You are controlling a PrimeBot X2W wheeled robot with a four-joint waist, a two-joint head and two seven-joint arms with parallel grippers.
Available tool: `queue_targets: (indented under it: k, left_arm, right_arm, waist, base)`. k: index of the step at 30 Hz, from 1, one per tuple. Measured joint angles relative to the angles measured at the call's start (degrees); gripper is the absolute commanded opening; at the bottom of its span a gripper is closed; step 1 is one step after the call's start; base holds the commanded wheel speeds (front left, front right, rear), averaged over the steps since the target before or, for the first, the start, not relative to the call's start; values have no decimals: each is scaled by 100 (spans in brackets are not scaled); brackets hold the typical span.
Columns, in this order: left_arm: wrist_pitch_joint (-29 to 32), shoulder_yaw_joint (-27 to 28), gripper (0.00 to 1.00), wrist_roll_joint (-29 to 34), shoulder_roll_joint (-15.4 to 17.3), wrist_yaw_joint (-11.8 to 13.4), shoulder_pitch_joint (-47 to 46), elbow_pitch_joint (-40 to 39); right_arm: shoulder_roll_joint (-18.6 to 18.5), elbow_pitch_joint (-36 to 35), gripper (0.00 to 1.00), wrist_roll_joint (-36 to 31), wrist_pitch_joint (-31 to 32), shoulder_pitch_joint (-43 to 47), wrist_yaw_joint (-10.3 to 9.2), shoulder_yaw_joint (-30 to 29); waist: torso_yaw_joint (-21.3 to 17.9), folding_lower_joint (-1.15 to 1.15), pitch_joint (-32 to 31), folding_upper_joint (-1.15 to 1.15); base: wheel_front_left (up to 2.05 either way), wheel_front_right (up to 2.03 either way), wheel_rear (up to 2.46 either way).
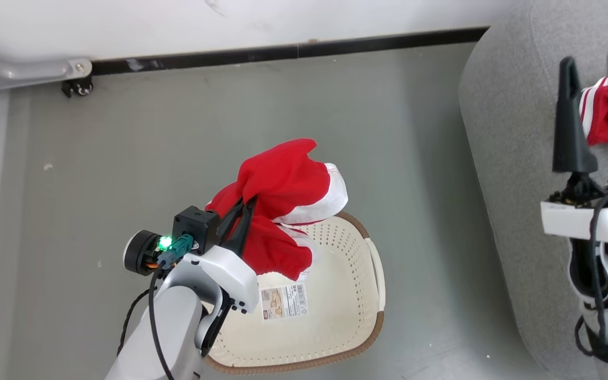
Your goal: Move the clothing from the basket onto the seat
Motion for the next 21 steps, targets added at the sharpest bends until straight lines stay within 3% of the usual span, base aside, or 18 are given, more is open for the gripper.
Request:
queue_targets:
  k: [21]
  left_arm:
    - [0, 274, 0, -51, 32, -5, 430, -927]
  right_arm:
    - [-60, 278, 100, 143, 0, 569, 0, 334]
  waist:
    - [59, 0, -670, 0]
  base:
    - [0, 0, 0]
